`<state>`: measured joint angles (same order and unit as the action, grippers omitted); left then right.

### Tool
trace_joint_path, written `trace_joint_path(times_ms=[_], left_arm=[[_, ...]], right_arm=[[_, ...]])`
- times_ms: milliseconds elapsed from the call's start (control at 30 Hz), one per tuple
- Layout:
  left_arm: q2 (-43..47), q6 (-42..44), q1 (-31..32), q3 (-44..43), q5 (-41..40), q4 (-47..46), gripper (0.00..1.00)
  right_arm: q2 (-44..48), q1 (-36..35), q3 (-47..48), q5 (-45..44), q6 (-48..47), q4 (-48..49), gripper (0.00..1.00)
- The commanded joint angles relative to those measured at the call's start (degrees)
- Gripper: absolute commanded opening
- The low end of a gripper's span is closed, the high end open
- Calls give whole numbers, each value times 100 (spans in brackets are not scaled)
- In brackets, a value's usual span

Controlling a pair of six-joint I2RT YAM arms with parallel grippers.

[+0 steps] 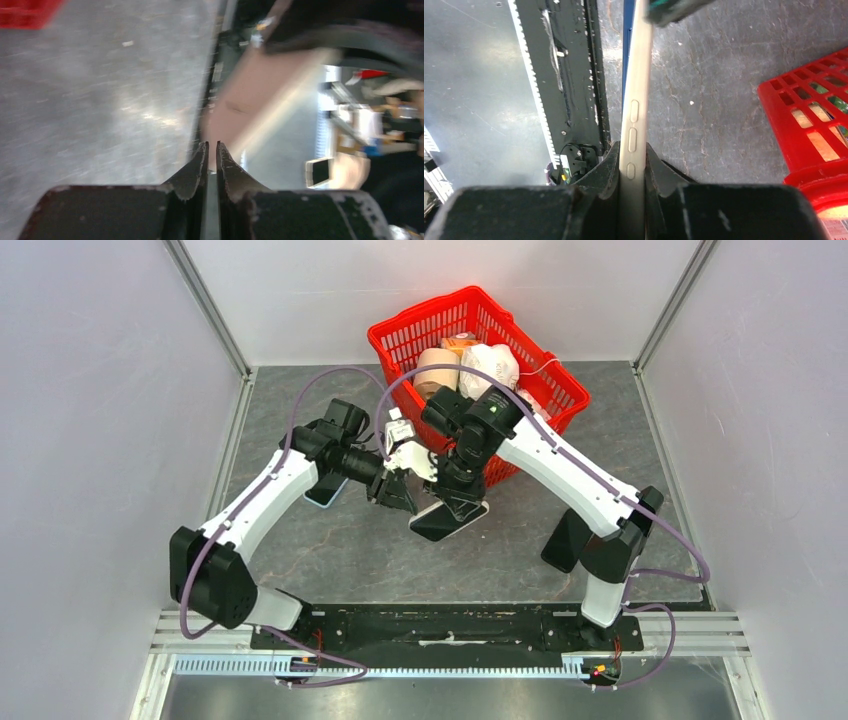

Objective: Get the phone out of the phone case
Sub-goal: Remove the phone case from the phone.

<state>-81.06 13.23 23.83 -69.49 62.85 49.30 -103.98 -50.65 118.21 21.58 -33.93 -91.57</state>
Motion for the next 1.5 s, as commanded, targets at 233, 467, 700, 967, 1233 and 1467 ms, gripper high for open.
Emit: trace_joint_path(times_ms=[233,467,700,967,1233,1467], left_arm=[[-312,1414,-458,-476,-1080,366,4],[-255,2697,-810,-909,-840,1514,28],[126,3658,-819,-1066,-860,2499,43],[755,4089,-811,-1247,-626,3160,56],[984,2118,-553,-1365,-352,1572,78],[707,1008,-192,-1285,-89,664,85]], right_arm=[[778,302,-53,1920,-14,842,0],[916,690,-194,2227,87,915,0],[906,996,-229,2689,136,919,0],[793,1182,-192,2942,339,967,0],[625,1185,-90,2953,462,1075,0],[599,1187,-53,2948,562,1177,0]])
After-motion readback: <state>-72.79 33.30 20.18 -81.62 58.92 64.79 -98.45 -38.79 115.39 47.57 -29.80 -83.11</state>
